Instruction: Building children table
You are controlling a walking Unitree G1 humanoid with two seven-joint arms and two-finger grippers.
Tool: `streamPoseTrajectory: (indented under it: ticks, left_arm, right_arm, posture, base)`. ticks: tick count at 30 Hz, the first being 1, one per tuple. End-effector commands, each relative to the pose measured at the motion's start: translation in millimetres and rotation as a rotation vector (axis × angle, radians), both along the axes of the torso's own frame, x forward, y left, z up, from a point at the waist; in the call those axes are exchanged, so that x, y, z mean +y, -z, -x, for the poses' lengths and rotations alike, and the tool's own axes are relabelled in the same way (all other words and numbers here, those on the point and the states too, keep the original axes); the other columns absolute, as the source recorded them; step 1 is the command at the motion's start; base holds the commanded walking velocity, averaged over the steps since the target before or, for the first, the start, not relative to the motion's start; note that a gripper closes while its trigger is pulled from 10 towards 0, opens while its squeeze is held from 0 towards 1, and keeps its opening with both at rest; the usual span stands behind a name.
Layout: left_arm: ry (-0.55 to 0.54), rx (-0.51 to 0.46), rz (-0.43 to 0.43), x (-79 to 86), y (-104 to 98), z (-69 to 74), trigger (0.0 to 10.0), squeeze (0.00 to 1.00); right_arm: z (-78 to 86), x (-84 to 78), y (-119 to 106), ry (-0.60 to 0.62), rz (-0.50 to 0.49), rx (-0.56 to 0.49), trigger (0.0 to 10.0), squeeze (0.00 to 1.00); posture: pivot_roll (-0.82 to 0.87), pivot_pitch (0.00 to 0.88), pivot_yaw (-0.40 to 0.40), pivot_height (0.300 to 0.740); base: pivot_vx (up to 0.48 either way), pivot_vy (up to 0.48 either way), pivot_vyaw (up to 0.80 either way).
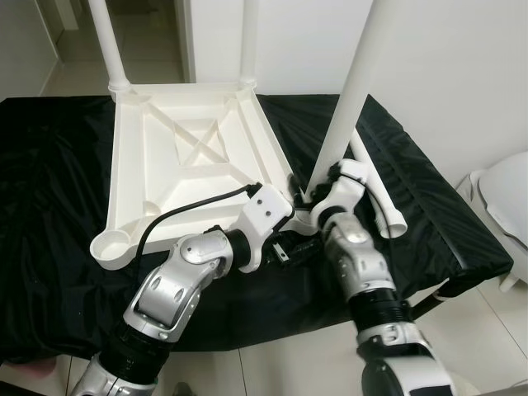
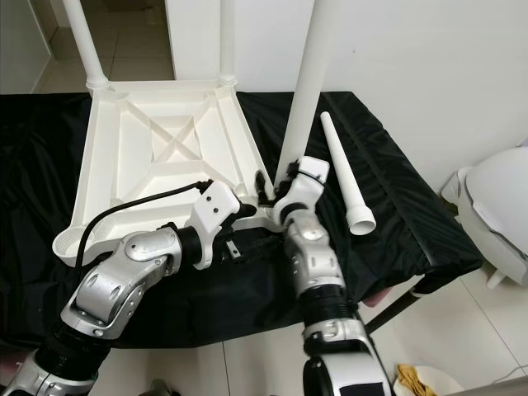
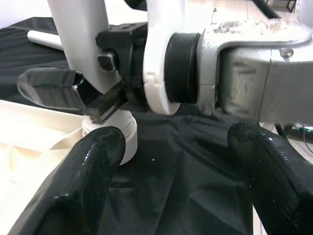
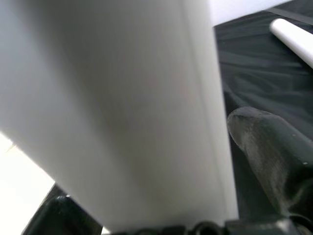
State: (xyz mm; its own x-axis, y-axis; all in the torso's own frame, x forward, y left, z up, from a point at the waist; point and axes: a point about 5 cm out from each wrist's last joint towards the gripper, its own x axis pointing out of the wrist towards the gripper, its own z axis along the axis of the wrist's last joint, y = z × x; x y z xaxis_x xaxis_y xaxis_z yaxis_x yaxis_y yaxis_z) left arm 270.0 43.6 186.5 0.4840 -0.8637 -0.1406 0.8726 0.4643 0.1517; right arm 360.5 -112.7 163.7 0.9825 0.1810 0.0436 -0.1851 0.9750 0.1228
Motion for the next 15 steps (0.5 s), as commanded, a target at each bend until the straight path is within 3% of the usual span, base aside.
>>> streamPoseTrajectory:
  ticks: [1,9,12,15]
  left_arm:
    - [-0.029,-0.004,-0.003,-0.7,0,-2.8,10.0,0.00]
    - [-0.030,-0.006,-0.005,0.0,0,-2.6,10.0,0.00]
    - [-0.032,-0.008,-0.006,0.9,0,-3.2,10.0,0.00]
    - [-0.032,-0.009,-0.006,1.1,-1,-3.5,10.0,0.00]
  right_arm:
    - [-4.3,-4.2,4,-0.091,0.019,0.025,10.0,0.00]
    - [-9.0,-15.2,6,-0.229,0.094,0.012,10.0,0.00]
    - [-9.2,-19.0,12,-0.365,0.150,0.019,10.0,0.00]
    - [-9.4,-20.9,14,-0.411,0.175,0.025,10.0,0.00]
  posture:
    - [-0.02,0.014,-0.062,0.740]
    - [-0.01,0.014,-0.061,0.740]
    - [-0.01,0.014,-0.057,0.740]
    - [-0.01,0.013,-0.057,0.740]
  base:
    - [0.000,0.000,0.00]
    - [0.000,0.000,0.00]
    - [0.000,0.000,0.00]
    - [0.000,0.000,0.00]
